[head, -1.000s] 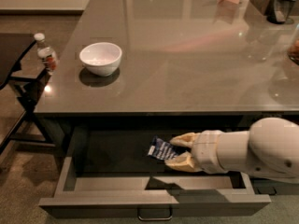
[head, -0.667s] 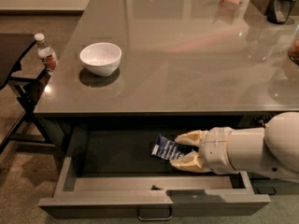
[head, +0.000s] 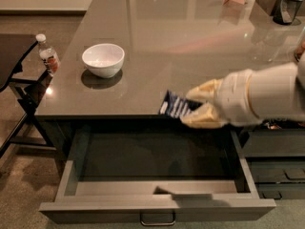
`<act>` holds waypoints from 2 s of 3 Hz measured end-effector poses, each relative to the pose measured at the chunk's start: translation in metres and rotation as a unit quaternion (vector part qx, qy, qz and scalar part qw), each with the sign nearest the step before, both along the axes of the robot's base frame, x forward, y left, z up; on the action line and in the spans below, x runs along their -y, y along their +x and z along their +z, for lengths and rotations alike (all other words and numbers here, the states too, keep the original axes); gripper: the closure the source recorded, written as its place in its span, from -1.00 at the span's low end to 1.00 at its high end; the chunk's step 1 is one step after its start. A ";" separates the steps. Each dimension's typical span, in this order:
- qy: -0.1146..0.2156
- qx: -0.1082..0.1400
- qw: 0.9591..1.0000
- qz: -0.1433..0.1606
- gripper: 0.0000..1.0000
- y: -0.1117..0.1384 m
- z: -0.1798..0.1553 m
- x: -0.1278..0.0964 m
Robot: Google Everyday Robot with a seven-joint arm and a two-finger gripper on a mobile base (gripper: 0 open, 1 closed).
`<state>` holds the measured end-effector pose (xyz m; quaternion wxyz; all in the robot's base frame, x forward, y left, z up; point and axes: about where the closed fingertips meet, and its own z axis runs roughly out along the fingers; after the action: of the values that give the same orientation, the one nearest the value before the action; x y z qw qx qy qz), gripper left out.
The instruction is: Pick rxbar blueberry from top drawer and place on counter
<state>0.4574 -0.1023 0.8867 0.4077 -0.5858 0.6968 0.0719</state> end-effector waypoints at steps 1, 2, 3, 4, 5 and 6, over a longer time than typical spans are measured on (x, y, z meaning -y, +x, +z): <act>0.006 0.019 1.000 -0.003 1.00 0.009 0.025 -0.003; 0.009 0.026 1.000 -0.006 1.00 0.020 0.027 -0.003; 0.027 0.046 0.998 -0.015 1.00 0.059 0.041 0.003; 0.037 0.063 0.996 -0.041 1.00 0.103 0.052 0.010; 0.058 0.056 0.995 -0.053 1.00 0.133 0.051 0.010; 0.081 0.029 0.995 -0.053 1.00 0.156 0.036 0.005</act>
Offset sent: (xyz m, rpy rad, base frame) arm 0.0102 0.0028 0.0273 0.0134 -0.0396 -0.0076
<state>0.6129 -0.1076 0.9225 0.4768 -0.5146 0.7070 0.0893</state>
